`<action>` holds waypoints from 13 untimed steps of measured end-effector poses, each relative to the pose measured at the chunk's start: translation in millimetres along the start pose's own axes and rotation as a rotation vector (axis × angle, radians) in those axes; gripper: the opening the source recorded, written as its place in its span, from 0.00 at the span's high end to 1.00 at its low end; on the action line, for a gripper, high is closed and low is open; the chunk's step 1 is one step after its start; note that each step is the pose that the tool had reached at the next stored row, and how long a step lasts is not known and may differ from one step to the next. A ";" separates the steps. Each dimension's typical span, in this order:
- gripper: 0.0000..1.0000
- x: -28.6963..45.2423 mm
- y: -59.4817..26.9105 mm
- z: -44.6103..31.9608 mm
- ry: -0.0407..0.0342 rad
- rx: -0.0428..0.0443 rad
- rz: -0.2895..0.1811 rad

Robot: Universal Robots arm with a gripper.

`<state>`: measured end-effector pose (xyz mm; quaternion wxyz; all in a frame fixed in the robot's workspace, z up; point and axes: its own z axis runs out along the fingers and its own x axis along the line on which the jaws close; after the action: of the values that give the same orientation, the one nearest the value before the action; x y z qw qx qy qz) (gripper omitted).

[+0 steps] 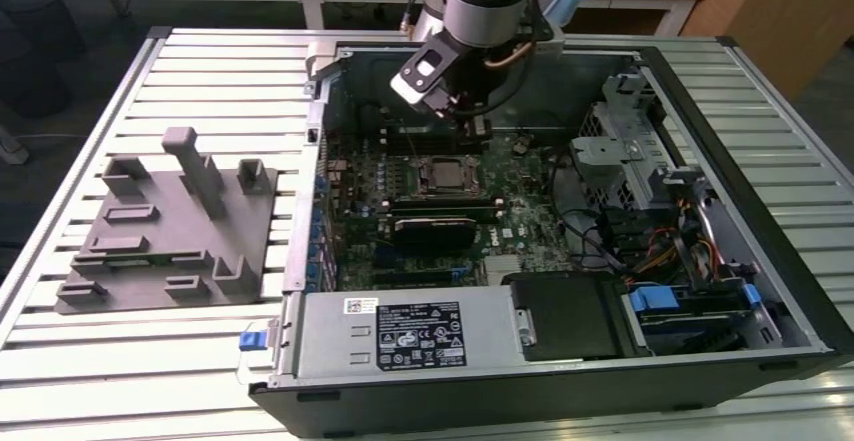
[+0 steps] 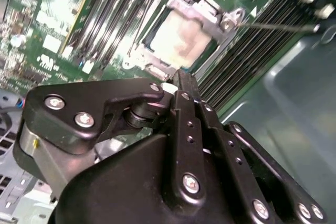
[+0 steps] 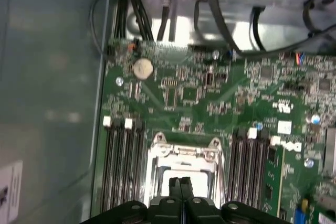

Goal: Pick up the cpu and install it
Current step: 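Close the cpu cover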

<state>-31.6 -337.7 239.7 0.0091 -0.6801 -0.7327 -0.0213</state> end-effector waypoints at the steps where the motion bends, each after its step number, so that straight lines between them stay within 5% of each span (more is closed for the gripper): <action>1: 0.89 0.1 -2.1 1.0 0.0001 0.0000 0.000; 13: 0.89 0.6 -20.9 19.9 0.0001 0.0012 0.000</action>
<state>-52.1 -337.7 219.4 0.0096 -0.6800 -0.7328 -0.0209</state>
